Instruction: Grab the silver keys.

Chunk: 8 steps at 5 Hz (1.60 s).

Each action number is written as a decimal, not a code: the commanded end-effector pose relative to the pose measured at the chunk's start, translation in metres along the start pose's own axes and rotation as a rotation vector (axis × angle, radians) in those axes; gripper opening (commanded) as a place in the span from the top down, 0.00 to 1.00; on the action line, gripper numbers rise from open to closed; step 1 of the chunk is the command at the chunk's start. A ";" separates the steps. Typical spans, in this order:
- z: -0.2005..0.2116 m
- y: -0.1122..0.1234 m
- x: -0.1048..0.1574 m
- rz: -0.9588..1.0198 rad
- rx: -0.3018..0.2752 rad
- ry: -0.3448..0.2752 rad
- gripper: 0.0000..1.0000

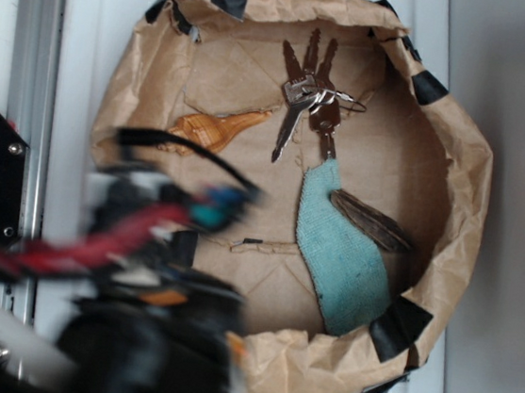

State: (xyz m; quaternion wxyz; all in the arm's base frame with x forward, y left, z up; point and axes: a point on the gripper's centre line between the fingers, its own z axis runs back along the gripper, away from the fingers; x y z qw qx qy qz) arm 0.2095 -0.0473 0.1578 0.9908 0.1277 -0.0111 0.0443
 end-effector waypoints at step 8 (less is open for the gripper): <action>-0.068 0.049 0.092 -0.272 -0.065 -0.315 0.00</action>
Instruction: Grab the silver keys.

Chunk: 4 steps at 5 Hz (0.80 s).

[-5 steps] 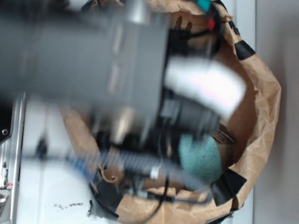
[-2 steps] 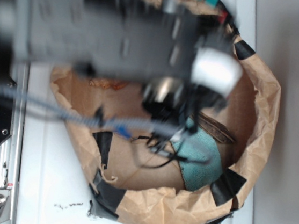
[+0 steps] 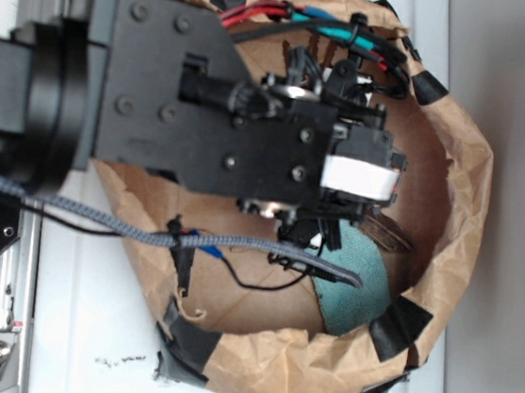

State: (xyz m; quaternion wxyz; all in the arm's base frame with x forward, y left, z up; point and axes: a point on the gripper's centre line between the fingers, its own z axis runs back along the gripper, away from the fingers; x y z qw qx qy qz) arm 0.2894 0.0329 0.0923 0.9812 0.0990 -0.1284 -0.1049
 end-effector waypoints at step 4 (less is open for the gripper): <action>-0.008 0.030 0.007 -0.041 0.040 0.000 0.00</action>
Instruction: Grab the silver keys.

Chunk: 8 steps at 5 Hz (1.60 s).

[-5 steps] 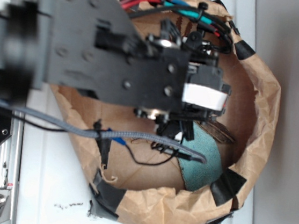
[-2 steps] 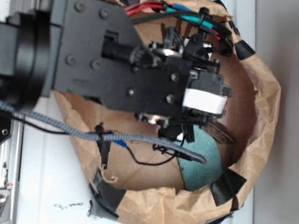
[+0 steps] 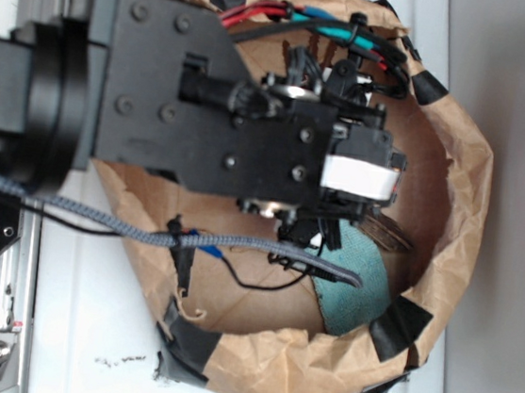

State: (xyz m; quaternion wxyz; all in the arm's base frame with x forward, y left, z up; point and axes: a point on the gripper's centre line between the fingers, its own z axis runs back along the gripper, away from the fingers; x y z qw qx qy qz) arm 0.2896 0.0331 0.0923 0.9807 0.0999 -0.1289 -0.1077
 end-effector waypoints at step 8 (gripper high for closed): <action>-0.040 0.021 -0.026 0.014 -0.100 -0.093 0.00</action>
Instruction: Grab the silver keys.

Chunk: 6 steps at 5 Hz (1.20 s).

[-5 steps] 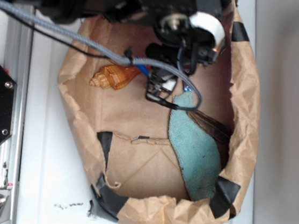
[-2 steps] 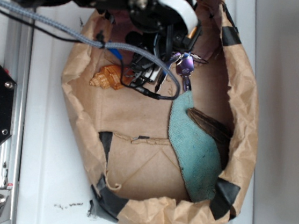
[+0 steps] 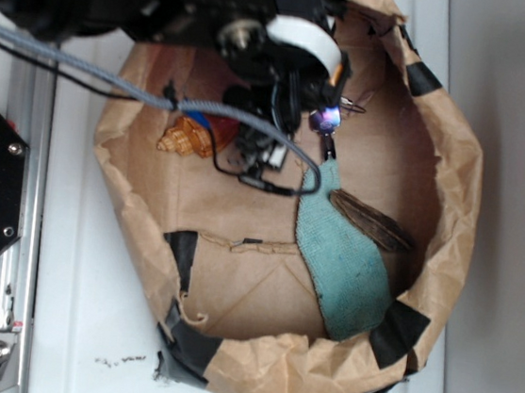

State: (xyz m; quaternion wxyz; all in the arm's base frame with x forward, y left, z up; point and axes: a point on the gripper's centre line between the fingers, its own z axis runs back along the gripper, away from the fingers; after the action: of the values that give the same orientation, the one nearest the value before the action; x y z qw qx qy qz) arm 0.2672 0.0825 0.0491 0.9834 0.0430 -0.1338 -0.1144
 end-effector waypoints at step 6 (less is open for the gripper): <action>-0.037 -0.019 0.077 0.150 0.122 -0.207 1.00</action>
State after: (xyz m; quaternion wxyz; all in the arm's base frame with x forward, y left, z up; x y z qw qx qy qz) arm 0.3378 0.0586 0.0235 0.9680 0.0799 -0.2372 -0.0190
